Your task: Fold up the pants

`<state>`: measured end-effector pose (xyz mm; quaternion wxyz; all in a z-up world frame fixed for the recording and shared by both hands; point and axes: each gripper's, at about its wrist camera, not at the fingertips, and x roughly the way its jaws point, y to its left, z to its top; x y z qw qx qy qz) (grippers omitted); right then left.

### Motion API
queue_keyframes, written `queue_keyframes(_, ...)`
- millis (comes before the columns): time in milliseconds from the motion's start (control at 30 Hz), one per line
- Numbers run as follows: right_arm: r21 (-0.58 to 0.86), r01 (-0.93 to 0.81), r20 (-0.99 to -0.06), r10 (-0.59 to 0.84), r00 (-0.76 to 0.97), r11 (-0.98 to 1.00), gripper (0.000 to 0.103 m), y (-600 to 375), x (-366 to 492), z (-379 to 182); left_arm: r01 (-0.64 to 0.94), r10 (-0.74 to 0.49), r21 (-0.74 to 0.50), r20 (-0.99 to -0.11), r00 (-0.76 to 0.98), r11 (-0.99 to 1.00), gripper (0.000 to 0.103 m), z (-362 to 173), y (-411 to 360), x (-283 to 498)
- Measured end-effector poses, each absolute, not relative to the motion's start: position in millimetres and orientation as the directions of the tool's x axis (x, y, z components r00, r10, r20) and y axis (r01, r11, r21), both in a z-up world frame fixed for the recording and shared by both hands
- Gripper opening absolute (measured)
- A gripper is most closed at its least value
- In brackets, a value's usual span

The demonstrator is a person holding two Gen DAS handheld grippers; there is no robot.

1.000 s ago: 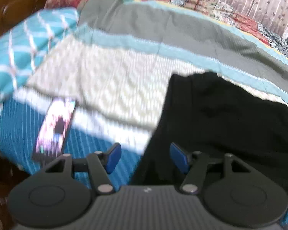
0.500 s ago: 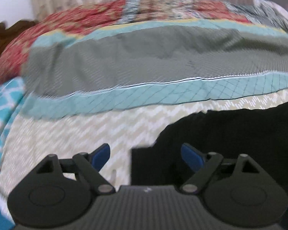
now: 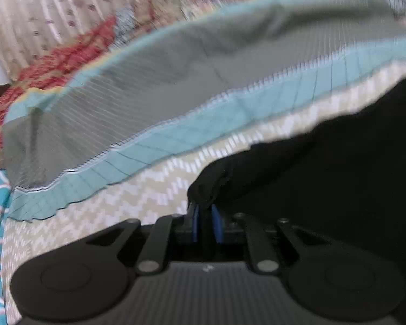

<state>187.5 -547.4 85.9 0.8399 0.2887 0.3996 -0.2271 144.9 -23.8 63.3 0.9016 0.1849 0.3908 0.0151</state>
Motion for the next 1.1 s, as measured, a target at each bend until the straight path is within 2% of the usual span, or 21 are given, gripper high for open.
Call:
queue_keyframes(133,0.221,0.688,-0.854,-0.203,0.479,0.691,0.061,-552,242,55,0.067,0.163,0.340,-0.603,0.781,0.938,0.011,98,-22,97)
queue_keyframes(233,0.196,0.764,-0.888,-0.220,0.404,0.614,0.061,-562,251,26,0.036,0.161,0.319,-0.569,0.806,0.947,0.011,114,-20,59)
queue_keyframes(267,0.199,0.782,-0.894,-0.218,0.392,0.591,0.058,-565,251,17,0.027,0.168,0.321,-0.563,0.809,0.947,0.011,116,-19,48)
queue_keyframes(300,0.192,0.791,-0.888,-0.240,0.392,0.581,0.050,-564,248,12,0.018,0.176,0.324,-0.561,0.809,0.946,0.011,117,-19,38)
queue_keyframes(333,0.180,0.790,-0.880,-0.263,0.395,0.585,0.047,-561,247,11,0.014,0.179,0.322,-0.563,0.807,0.947,0.011,119,-17,32)
queue_keyframes(367,0.170,0.781,-0.873,-0.275,0.402,0.601,0.034,-559,247,12,0.011,0.178,0.313,-0.569,0.803,0.950,0.011,119,-17,26)
queue_keyframes(400,0.164,0.768,-0.870,-0.276,0.408,0.619,0.014,-558,246,13,0.010,0.173,0.300,-0.576,0.799,0.954,0.011,120,-17,21)
queue_keyframes(500,0.259,0.757,-0.857,-0.219,0.466,0.600,0.004,-569,229,22,-0.010,0.167,0.264,-0.580,0.797,0.964,0.011,125,-15,9)
queue_keyframes(667,0.456,0.680,-0.760,-0.146,0.633,0.575,0.004,-582,174,58,-0.028,0.165,0.247,-0.553,0.817,0.969,0.011,141,-11,-3)
queue_keyframes(867,0.609,0.566,-0.630,-0.095,0.771,0.557,0.004,-599,74,93,-0.037,0.155,0.233,-0.514,0.844,0.972,0.011,161,-13,-43)
queue_keyframes(1000,0.683,0.516,-0.555,-0.091,0.827,0.517,0.004,-608,1,92,-0.028,0.137,0.216,-0.513,0.847,0.976,0.011,165,-11,-82)
queue_keyframes(1100,0.721,0.516,-0.536,-0.099,0.838,0.462,0.004,-615,-51,72,-0.019,0.129,0.208,-0.532,0.837,0.978,0.011,158,-8,-109)
